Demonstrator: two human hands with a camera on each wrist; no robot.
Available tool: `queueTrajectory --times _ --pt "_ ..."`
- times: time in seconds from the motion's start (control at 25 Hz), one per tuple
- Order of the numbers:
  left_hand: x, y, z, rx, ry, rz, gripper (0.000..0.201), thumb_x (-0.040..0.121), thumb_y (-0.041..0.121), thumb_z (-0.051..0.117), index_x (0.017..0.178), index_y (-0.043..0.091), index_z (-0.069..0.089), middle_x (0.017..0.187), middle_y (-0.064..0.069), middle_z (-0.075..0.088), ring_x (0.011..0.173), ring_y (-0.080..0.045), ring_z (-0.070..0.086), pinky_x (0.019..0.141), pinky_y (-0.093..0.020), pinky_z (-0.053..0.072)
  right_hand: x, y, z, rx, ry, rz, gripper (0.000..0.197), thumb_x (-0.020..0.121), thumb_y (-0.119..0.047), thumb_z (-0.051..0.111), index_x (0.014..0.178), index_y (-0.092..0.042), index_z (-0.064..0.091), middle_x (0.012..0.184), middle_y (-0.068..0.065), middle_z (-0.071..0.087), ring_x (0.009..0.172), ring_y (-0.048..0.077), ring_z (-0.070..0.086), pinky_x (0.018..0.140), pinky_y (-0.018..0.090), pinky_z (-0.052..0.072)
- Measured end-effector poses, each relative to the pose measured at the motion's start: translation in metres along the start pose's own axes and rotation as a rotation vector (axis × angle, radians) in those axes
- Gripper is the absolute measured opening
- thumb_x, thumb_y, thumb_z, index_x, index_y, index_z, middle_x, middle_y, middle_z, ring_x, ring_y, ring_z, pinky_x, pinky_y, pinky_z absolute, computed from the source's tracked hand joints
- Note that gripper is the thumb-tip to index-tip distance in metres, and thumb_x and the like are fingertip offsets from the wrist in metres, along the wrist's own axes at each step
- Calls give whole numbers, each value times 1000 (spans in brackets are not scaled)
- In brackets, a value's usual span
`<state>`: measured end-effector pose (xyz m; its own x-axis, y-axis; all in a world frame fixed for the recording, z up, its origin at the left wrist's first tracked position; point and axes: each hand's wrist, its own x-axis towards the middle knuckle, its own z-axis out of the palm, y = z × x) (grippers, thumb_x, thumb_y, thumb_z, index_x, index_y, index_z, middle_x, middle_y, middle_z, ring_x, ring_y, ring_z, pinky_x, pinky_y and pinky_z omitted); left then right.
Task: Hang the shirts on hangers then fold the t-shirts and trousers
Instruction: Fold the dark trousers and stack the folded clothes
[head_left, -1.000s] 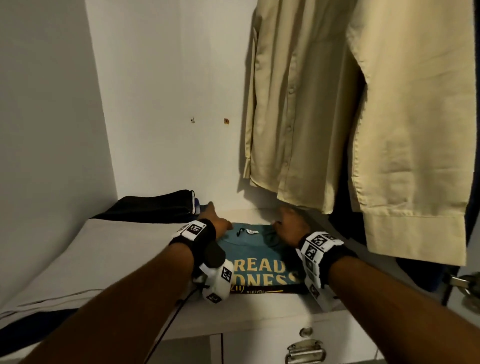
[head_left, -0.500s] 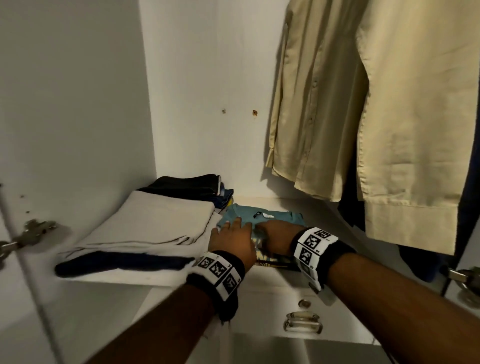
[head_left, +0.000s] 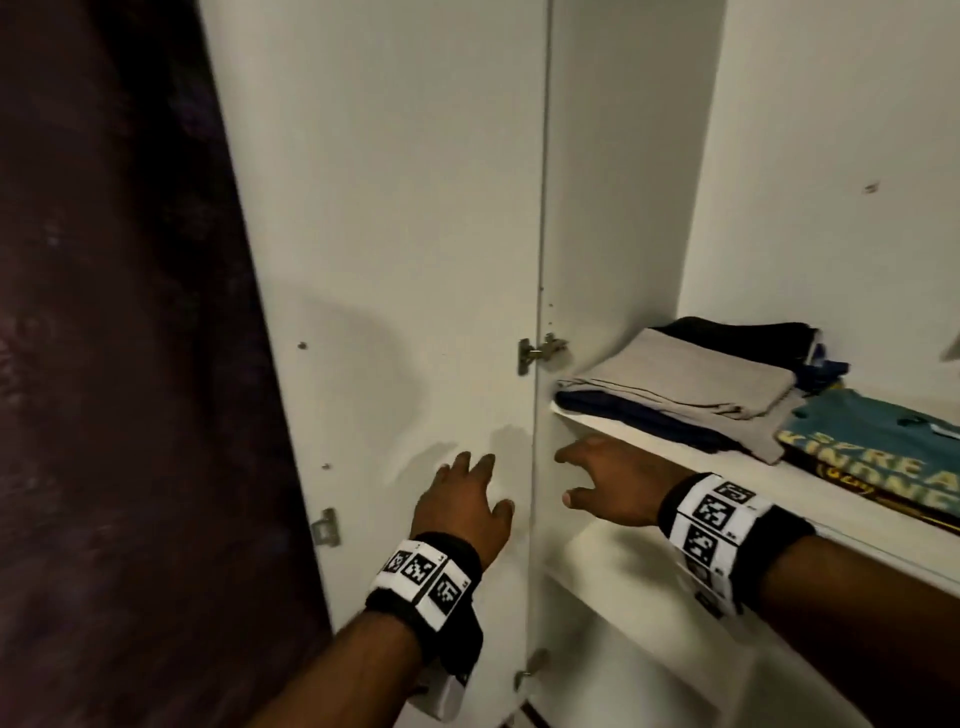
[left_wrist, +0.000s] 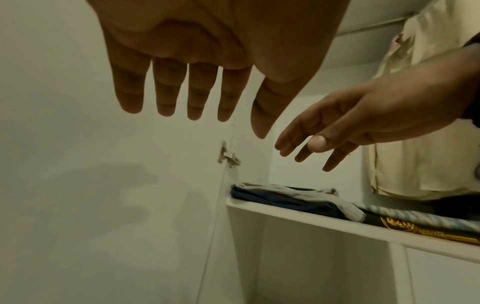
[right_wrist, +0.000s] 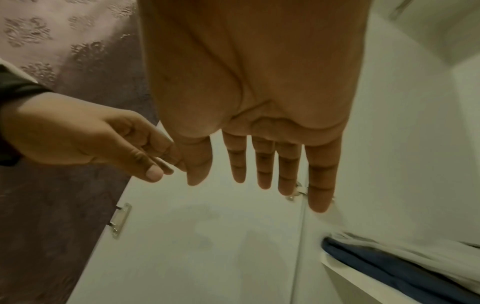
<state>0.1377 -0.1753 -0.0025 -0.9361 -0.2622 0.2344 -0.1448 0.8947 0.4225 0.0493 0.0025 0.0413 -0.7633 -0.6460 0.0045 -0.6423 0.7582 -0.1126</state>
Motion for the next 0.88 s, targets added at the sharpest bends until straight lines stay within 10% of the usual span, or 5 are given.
queueTrajectory --times 0.32,0.48,0.64,0.88 --pt "37 -96 -123 -334 612 58 84 82 27 67 150 25 18 157 -8 8 142 -30 13 114 -39 20 59 -161 -71 -214 276 -151 77 90 -51 56 152 -29 16 158 1 16 143 23 19 110 44 34" --pt "60 -108 -154 -634 518 20 94 83 15 67 152 22 5 156 -11 15 134 -25 33 105 -22 24 69 -203 -101 -317 363 -101 85 89 -52 57 153 -30 6 161 1 7 147 23 10 112 43 32" --pt "63 -103 -161 -700 484 -60 85 84 6 56 152 22 8 150 -13 25 126 -30 42 103 -32 33 67 -214 -105 -403 351 -34 89 87 -54 58 153 -33 2 160 0 6 146 24 10 110 44 35" --pt "19 -86 -142 -874 553 233 72 77 5 53 144 25 36 129 -2 44 113 -19 52 93 -23 41 15 -196 -118 -436 464 43 94 85 -48 62 152 -35 -2 161 0 7 146 23 13 111 44 33"
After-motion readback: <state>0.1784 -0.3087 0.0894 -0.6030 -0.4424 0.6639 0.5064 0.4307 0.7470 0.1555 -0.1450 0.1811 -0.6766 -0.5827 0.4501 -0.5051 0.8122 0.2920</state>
